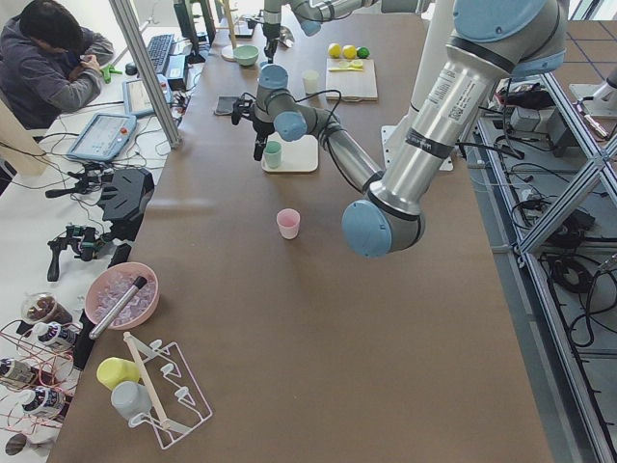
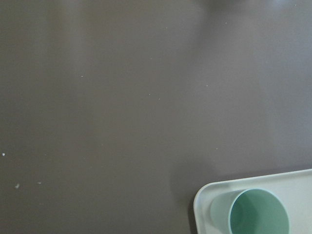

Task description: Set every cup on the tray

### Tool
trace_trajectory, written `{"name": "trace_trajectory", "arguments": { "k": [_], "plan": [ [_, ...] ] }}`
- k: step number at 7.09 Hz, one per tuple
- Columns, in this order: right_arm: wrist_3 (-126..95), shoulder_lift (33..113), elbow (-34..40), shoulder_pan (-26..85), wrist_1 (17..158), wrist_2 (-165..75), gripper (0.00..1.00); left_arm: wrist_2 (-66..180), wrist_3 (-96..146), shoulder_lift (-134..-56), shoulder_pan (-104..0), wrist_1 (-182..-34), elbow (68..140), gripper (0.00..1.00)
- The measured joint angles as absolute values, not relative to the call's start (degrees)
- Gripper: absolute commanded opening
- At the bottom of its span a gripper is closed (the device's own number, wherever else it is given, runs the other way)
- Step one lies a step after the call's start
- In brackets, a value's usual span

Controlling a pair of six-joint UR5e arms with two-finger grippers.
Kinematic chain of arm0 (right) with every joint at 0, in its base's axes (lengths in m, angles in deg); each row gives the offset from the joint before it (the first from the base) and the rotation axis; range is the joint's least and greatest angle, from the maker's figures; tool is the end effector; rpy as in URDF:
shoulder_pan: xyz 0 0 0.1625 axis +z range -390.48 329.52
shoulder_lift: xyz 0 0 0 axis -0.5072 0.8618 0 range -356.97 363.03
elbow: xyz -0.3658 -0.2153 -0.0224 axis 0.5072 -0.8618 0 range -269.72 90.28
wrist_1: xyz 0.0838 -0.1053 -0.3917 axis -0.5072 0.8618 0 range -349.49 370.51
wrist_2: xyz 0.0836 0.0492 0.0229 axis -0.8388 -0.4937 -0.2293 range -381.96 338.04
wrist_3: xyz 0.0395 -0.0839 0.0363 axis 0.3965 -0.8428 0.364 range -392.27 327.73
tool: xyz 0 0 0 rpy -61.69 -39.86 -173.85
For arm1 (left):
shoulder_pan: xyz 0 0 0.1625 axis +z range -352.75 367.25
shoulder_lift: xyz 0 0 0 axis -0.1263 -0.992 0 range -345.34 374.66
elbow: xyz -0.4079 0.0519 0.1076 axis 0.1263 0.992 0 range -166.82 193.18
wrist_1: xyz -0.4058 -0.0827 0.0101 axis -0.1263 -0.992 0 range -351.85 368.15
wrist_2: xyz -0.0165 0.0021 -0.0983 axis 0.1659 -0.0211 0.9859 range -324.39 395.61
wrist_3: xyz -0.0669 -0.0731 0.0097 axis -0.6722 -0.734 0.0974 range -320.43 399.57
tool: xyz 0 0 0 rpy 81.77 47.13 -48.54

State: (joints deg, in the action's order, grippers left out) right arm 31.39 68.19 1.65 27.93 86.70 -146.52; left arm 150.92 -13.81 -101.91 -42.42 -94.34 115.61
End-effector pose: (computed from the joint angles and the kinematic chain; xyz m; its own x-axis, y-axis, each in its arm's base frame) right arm -0.2800 -0.6019 0.3737 0.5861 0.2553 0.7690 -0.2794 0.9545 -0.1039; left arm 0.3369 -0.5371 0.2739 0.6054 0.1199 -0.7868 0.1392 0.9574 0.2531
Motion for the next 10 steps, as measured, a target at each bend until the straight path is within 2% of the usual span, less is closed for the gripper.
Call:
{"name": "trace_trajectory", "arguments": {
  "k": [3, 6, 8, 9, 10],
  "plan": [
    [44.9, 57.9, 1.8, 21.1, 93.2, -142.8, 0.00, 151.4, -4.6, -91.7, -45.6, -94.9, 118.4, 1.00],
    [52.4, 54.0, 0.8, 10.2, 94.9, -134.9, 0.00, 152.6, 0.8, -87.1, -48.6, -95.2, 119.4, 1.00],
    [52.9, 53.0, -1.3, 7.1, 94.5, -133.5, 0.77, 152.8, 1.3, -86.2, -48.9, -95.2, 119.7, 1.00],
    [52.8, 51.7, -3.1, 6.7, 94.4, -133.2, 0.99, 152.7, 1.3, -86.1, -49.0, -95.2, 119.7, 1.00],
    [52.9, 50.7, -4.0, 6.6, 94.4, -132.9, 1.00, 152.7, 1.2, -85.6, -49.0, -95.8, 119.4, 1.00]
  ]
}}
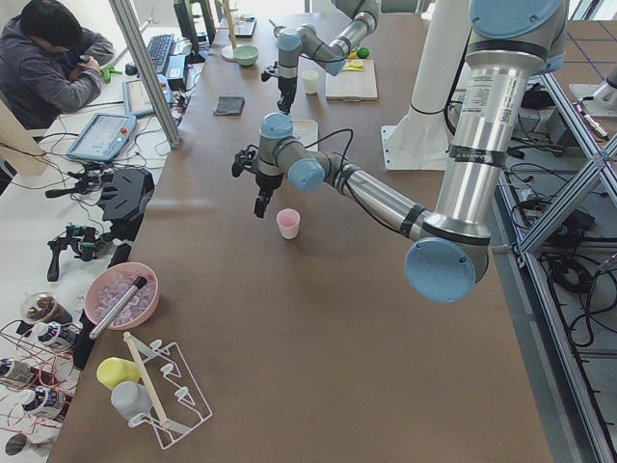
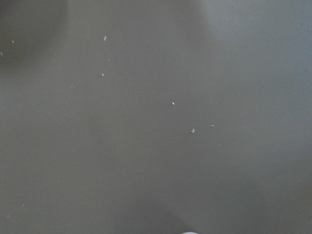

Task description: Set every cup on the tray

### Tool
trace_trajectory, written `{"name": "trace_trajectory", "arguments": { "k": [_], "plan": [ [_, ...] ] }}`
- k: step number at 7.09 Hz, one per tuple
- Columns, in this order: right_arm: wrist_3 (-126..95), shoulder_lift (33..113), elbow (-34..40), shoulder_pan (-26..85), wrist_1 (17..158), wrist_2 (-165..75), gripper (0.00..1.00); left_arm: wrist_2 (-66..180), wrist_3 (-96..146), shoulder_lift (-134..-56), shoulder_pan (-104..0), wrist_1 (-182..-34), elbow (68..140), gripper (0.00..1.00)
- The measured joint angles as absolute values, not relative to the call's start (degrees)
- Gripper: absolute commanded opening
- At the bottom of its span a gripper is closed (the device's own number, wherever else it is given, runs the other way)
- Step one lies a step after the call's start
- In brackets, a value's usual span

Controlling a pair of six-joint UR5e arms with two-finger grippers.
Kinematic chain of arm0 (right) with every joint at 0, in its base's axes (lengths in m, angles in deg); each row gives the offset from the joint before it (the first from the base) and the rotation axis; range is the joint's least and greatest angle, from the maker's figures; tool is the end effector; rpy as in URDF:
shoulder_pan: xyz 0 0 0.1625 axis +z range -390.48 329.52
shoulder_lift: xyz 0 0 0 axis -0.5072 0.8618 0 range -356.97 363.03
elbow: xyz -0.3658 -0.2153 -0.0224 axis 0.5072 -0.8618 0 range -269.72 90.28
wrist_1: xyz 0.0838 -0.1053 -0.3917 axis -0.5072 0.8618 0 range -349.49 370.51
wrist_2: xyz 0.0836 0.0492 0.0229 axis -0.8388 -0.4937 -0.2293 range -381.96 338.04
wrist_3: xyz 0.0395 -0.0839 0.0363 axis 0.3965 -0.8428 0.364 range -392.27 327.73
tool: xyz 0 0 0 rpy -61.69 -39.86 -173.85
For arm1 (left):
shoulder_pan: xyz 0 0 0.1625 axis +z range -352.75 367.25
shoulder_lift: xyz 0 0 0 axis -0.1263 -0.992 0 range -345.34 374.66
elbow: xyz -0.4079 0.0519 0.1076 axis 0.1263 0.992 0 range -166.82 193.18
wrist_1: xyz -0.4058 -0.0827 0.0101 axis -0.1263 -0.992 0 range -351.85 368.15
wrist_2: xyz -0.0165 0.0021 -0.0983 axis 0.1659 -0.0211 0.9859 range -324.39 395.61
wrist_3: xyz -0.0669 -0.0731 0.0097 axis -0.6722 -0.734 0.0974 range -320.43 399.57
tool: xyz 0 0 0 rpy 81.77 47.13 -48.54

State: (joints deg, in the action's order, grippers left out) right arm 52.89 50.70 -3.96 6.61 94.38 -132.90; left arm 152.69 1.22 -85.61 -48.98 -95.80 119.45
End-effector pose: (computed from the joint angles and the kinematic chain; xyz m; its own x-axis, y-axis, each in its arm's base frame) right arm -0.5243 -0.5189 0.2320 0.6005 0.3550 0.7165 -0.3148 0.9286 -0.1963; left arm 0.2382 -0.5145 0.4082 0.7140 0.1884 -0.6744 0.0260 0.9553 0.2944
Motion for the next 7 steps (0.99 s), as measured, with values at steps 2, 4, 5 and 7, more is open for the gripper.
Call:
{"name": "trace_trajectory", "arguments": {
  "k": [2, 4, 5, 7],
  "plan": [
    [52.6, 49.7, -2.3, 8.0, 94.6, -132.9, 1.00, 152.7, 0.8, -82.7, -48.8, -101.2, 117.8, 0.97],
    [50.2, 52.7, 3.1, 11.4, 95.1, -135.5, 1.00, 152.6, 0.3, -80.6, -48.1, -105.3, 115.8, 0.94],
    [47.0, 55.9, 6.7, 13.2, 95.8, -136.8, 1.00, 152.5, -0.6, -80.0, -46.9, -106.1, 115.5, 0.88],
    [39.8, 61.9, 13.3, 16.9, 99.0, -139.1, 1.00, 152.2, -4.3, -79.7, -42.9, -109.6, 114.1, 0.07]
  ]
}}
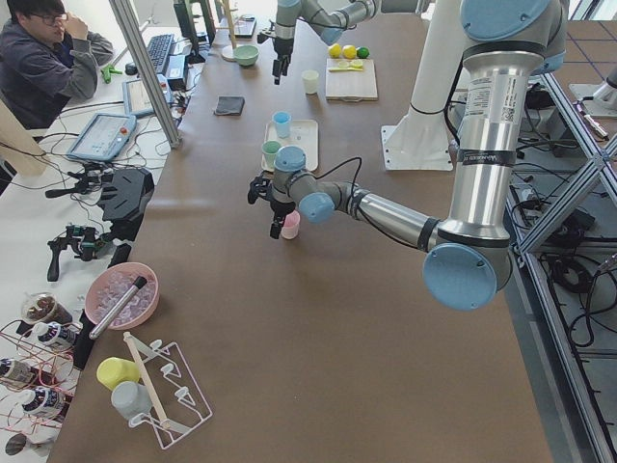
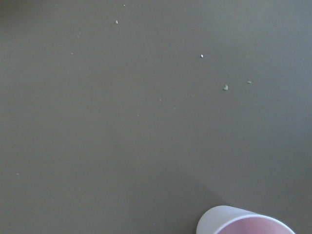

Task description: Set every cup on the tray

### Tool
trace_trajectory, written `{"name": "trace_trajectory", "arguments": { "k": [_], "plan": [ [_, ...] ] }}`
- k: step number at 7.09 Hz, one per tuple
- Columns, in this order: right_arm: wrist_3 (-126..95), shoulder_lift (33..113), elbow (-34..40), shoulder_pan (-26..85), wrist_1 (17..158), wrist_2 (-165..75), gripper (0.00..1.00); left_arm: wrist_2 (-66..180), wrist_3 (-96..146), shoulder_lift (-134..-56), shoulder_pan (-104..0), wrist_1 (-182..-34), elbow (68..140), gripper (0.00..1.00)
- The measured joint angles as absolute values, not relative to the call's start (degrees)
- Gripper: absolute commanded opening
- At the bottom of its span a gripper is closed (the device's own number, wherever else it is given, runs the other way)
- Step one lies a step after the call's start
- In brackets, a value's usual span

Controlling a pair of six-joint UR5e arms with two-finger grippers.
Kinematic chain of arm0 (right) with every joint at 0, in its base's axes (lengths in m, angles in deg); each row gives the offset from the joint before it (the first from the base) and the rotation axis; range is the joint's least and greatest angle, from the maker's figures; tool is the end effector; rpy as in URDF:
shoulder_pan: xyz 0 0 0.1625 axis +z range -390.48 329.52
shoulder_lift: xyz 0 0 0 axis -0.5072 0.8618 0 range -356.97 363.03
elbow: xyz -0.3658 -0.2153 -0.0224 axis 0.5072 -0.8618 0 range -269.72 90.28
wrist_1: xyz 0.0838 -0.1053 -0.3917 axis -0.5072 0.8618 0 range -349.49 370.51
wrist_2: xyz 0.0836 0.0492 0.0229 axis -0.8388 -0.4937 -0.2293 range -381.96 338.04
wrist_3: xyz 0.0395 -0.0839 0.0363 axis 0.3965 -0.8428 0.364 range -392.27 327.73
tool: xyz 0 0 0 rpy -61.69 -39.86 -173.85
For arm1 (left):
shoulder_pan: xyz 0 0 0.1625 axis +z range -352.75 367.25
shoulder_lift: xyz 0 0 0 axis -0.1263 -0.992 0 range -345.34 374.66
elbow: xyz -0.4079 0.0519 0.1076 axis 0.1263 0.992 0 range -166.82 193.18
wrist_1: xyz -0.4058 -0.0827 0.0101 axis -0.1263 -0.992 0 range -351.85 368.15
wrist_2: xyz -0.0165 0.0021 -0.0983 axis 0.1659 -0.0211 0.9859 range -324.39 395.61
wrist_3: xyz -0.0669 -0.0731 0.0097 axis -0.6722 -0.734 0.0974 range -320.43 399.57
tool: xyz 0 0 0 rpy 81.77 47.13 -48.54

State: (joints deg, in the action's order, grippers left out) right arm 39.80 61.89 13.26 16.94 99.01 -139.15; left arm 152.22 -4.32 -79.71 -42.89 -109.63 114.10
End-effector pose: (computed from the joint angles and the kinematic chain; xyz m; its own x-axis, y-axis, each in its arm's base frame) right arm -0.3645 -0.5265 0.2440 0.5840 0.2306 0.7783 -0.2672 0.9600 -0.0840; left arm 0.2808 -0.4748 0.4799 0.6780 0.1932 -0.7092 0.0027 0.9642 0.2653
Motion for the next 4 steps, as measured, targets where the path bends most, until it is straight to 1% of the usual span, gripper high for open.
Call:
{"name": "trace_trajectory", "arguments": {
  "k": [1, 2, 4],
  "plan": [
    [37.1, 64.4, 15.5, 18.5, 99.8, -139.8, 1.00, 152.1, -5.2, -79.7, -41.4, -111.5, 112.6, 0.00],
    [35.0, 66.4, 17.0, 20.3, 100.1, -140.8, 1.00, 152.0, -5.4, -79.6, -40.8, -112.7, 111.7, 0.00],
    [31.3, 69.6, 18.5, 23.7, 100.2, -143.5, 0.99, 152.7, -5.3, -79.7, -40.8, -112.6, 113.5, 0.00]
  ]
}}
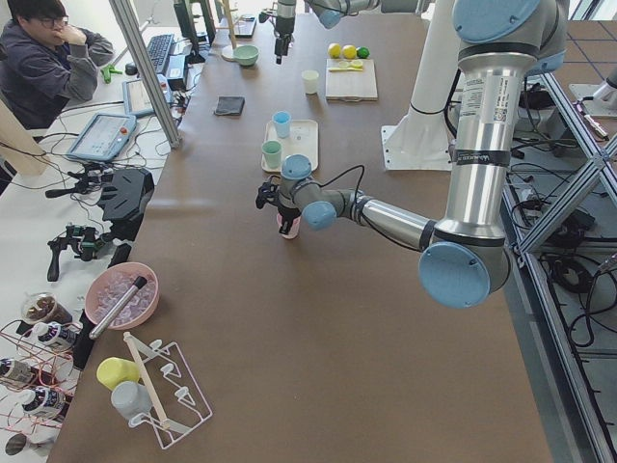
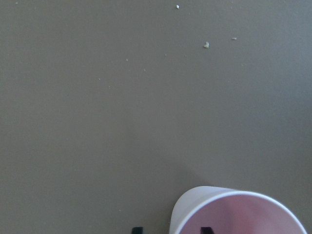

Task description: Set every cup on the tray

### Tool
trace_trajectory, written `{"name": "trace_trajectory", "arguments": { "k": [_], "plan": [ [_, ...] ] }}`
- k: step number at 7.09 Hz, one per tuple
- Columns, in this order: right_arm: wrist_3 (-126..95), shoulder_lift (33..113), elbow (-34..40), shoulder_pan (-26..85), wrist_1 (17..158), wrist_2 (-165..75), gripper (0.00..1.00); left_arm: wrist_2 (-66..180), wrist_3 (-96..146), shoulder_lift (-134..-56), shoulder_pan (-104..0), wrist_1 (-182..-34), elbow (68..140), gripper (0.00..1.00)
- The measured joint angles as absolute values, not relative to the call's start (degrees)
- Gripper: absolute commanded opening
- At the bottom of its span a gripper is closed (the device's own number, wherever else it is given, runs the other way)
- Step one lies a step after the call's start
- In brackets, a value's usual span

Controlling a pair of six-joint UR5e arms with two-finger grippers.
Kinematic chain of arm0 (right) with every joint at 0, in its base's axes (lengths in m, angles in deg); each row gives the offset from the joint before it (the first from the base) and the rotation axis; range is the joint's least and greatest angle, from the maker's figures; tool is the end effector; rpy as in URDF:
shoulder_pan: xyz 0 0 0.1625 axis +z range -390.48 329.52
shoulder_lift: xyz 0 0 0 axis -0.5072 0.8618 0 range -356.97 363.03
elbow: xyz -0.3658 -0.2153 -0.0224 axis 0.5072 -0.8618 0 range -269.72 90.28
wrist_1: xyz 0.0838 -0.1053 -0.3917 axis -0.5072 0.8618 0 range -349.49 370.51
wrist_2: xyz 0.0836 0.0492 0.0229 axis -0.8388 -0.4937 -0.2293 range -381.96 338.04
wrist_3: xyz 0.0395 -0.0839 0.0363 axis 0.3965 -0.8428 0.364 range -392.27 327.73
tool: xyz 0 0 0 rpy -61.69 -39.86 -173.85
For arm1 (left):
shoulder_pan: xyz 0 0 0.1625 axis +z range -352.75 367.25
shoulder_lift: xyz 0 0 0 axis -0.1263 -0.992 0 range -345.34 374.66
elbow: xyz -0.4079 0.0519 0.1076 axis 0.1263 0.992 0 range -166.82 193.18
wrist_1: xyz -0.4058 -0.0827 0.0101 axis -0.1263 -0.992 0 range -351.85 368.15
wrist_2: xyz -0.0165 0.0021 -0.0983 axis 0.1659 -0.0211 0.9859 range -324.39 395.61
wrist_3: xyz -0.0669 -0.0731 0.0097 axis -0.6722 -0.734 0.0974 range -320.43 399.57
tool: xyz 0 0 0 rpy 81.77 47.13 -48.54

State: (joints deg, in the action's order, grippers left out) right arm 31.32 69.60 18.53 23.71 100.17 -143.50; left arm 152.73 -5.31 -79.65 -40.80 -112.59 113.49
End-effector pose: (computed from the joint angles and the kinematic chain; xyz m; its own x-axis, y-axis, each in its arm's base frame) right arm -0.2809 -0.5282 0.2881 0.6057 0.1914 0.7723 -0.2421 0.9689 -0.0502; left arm 0.2987 -0.4639 0.4787 0.6470 0.2236 -0.7290 -0.0185 0.9604 0.2781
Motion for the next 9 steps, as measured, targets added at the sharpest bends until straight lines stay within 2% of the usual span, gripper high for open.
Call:
{"name": "trace_trajectory", "arguments": {
  "k": [2, 4, 6, 9],
  "plan": [
    [23.3, 76.3, 19.9, 25.7, 99.6, -144.2, 0.99, 155.2, -5.8, -81.5, -42.7, -108.4, 117.9, 0.00],
    [19.7, 82.8, 20.0, 26.1, 97.2, -143.9, 0.99, 155.7, -10.6, -87.8, -43.4, -99.1, 122.3, 0.00],
    [22.6, 88.6, 19.9, 24.8, 89.5, -143.7, 0.99, 154.6, -16.9, -94.8, -41.5, -92.5, 123.8, 0.00],
    [28.9, 89.2, 19.4, 16.9, 86.6, -139.6, 0.98, 150.5, -21.8, -100.4, -37.1, -87.6, 124.1, 0.00]
  ]
}}
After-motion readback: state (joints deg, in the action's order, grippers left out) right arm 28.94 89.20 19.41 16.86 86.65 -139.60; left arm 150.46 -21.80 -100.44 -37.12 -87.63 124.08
